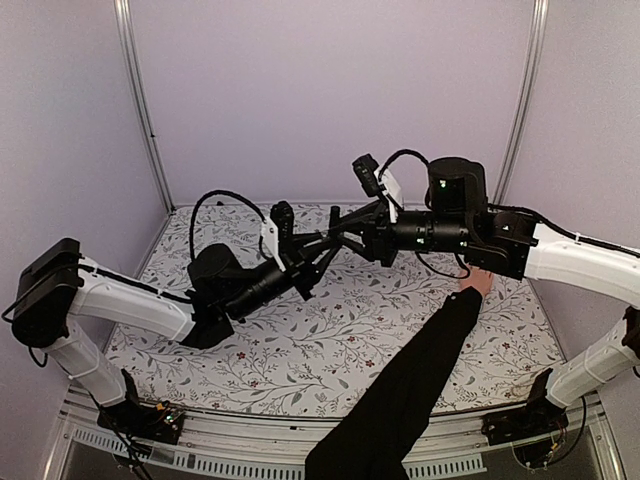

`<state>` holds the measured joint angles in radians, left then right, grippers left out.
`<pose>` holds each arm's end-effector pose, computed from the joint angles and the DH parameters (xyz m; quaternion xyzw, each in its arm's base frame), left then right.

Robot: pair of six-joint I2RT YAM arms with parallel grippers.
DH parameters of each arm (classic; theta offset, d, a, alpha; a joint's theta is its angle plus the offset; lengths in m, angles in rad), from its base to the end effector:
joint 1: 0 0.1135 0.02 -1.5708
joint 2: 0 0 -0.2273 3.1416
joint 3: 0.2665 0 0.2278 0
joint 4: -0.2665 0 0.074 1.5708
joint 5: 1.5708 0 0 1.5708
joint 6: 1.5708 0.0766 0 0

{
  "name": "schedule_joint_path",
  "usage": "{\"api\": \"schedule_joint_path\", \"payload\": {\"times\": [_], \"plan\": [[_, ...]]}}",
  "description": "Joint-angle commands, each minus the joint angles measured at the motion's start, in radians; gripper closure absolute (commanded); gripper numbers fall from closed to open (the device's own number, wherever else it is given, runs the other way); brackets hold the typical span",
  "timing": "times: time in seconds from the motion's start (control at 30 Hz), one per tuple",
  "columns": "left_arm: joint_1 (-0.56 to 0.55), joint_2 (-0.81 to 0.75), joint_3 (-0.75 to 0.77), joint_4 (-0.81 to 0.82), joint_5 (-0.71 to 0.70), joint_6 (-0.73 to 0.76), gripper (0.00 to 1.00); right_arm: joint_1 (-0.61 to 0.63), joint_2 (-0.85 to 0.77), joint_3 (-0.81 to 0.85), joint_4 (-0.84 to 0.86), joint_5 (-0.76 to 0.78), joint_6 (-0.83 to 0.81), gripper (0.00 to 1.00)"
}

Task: Paint the nails
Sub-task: Screw the nail polish bottle.

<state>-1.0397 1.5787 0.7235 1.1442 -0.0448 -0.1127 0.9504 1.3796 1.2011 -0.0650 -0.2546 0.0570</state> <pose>0.1830 -0.3048 0.2572 0.2512 0.5427 -0.4254 0.6793 0.1863 0.2939 0.3210 -0.4081 0.6709 0.3825 0.4869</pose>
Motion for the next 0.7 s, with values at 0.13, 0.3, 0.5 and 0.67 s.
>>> {"api": "schedule_joint_path", "payload": {"times": [0.13,0.3,0.5,0.67], "plan": [[0.054,-0.028,0.026,0.06,0.203,-0.06,1.0,0.016,-0.047,-0.041,-0.065,-0.027,-0.009,0.57],[0.099,-0.032,0.042,0.023,0.418,-0.123,1.0,0.014,-0.137,-0.076,-0.055,-0.085,-0.071,0.37],[0.125,0.011,0.102,0.025,0.804,-0.195,1.0,0.001,-0.238,-0.137,-0.06,-0.207,-0.161,0.23],[0.123,0.069,0.131,0.138,1.022,-0.294,1.0,0.0,-0.276,-0.133,-0.079,-0.35,-0.217,0.22]]}}
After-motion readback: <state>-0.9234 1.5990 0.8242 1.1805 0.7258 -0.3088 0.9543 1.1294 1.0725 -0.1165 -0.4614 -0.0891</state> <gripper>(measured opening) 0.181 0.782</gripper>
